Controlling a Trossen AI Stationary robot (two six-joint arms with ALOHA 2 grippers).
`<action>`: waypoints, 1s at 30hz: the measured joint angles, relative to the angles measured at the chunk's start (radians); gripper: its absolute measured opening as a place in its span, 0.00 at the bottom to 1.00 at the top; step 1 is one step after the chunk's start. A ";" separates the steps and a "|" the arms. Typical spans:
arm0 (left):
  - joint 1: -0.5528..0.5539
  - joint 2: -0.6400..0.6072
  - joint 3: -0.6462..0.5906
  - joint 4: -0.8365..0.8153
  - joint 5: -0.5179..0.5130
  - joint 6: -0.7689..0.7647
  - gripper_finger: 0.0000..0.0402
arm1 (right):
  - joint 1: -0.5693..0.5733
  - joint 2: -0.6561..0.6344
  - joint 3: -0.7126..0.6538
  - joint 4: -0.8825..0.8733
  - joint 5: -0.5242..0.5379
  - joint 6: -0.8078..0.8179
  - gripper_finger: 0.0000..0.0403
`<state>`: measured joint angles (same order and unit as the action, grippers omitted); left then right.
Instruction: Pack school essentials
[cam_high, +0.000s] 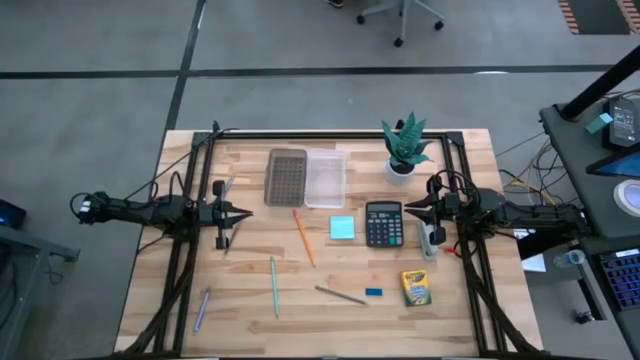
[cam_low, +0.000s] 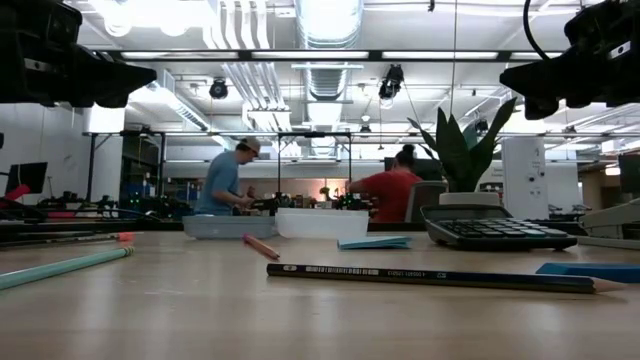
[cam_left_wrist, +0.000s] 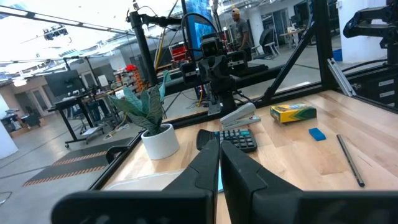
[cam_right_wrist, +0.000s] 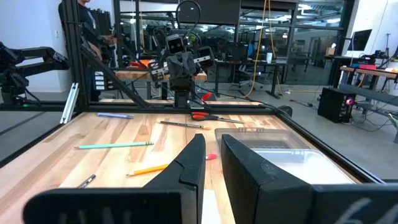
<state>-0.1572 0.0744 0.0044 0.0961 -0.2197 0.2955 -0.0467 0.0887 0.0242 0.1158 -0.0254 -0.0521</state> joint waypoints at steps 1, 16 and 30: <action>0.000 0.000 0.000 0.000 0.000 0.000 0.00 | 0.000 0.000 0.000 0.000 0.000 0.000 0.11; 0.000 0.000 0.000 0.000 0.000 0.000 0.00 | 0.000 0.000 0.000 0.001 0.000 -0.008 0.11; 0.000 0.004 0.000 0.386 0.011 -0.385 0.00 | -0.002 0.013 0.000 0.117 0.080 0.444 0.11</action>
<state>-0.1570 0.0788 0.0040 0.4824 -0.2089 -0.0893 -0.0486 0.1012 0.0246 0.2330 0.0551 0.3916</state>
